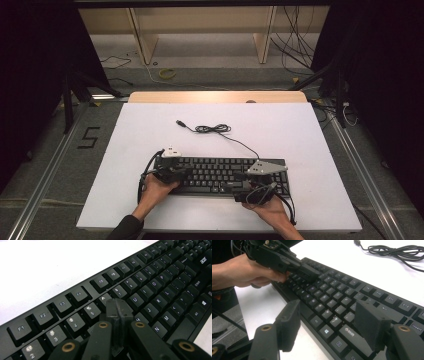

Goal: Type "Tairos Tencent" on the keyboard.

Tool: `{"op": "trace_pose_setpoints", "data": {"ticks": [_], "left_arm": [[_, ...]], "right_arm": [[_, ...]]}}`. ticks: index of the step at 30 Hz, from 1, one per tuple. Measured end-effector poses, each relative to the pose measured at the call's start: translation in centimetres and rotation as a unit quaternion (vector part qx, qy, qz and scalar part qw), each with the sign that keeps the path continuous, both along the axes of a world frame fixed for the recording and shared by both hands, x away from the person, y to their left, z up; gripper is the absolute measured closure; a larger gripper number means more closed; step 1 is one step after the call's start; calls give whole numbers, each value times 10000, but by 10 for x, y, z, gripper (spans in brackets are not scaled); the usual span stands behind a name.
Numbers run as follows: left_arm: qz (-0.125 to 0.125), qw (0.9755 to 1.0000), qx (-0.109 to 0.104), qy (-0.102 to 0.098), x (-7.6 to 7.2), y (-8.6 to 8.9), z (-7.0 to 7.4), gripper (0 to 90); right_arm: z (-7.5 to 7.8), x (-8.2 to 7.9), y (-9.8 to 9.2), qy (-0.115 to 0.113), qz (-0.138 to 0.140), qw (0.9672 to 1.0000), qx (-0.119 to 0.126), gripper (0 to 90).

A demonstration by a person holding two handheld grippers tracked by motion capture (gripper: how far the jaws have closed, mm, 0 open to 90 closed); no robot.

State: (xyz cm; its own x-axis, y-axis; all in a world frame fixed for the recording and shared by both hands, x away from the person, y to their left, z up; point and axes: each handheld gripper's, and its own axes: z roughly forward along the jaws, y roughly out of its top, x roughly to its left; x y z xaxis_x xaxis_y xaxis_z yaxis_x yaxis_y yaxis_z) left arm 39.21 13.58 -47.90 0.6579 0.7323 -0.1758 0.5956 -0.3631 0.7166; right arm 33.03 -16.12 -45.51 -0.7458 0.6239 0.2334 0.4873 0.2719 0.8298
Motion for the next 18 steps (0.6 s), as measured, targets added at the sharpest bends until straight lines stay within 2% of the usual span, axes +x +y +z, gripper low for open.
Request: {"op": "trace_pose_setpoints", "data": {"ticks": [12, 18], "left_arm": [[61, 9999, -84, 12, 0, 2, 1, 886], [132, 9997, -229, -9, -1, 7, 7, 821]], "right_arm": [[0, 0, 0, 5, -1, 10000, 8, 387], [0, 0, 0, 0, -10, 10000, 18, 384]]}}
